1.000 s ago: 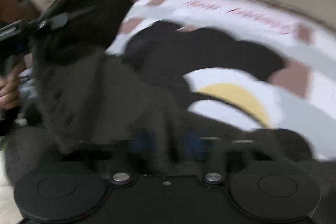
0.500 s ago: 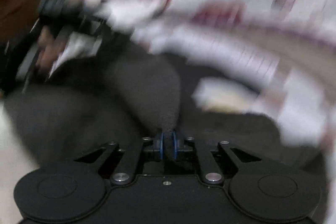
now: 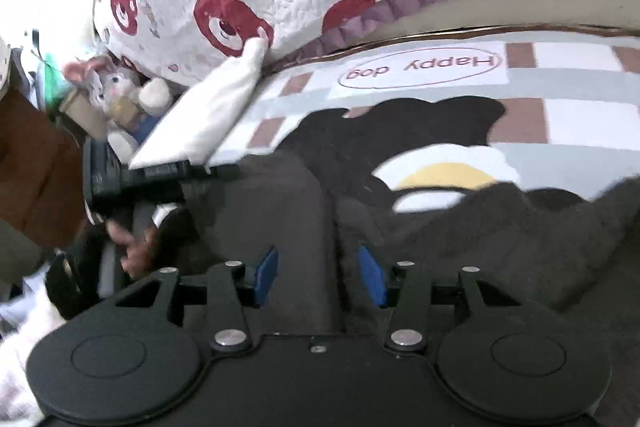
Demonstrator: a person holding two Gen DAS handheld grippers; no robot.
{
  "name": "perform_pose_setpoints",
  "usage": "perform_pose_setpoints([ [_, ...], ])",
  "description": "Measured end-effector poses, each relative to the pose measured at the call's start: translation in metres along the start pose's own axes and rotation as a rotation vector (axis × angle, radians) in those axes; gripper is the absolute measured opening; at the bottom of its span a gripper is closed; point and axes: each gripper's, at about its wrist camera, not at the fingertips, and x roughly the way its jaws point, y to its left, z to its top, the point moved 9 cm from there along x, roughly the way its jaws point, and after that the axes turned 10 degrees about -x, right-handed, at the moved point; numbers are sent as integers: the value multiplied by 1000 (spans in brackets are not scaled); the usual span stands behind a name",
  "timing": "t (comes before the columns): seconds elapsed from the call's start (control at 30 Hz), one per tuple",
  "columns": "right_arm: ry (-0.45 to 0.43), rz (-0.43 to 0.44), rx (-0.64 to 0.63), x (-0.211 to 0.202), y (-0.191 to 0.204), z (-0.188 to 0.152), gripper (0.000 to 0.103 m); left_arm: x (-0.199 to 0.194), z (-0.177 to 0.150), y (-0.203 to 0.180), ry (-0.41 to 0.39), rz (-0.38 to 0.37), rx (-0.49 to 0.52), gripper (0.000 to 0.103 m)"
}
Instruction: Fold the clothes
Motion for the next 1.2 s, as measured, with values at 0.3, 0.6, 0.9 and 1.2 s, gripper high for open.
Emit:
perform_pose_setpoints([
  [0.3, 142, 28, -156, 123, 17, -4, 40, -14, 9, -19, -30, -142, 40, 10],
  [0.6, -230, -502, -787, 64, 100, 54, 12, -49, 35, -33, -150, -167, 70, 54],
  [0.9, 166, -22, -512, 93, 122, -70, 19, -14, -7, -46, 93, -139, 102, 63],
  [1.2, 95, 126, -81, 94, 92, -52, 54, 10, -41, -60, 130, 17, 343, 76],
])
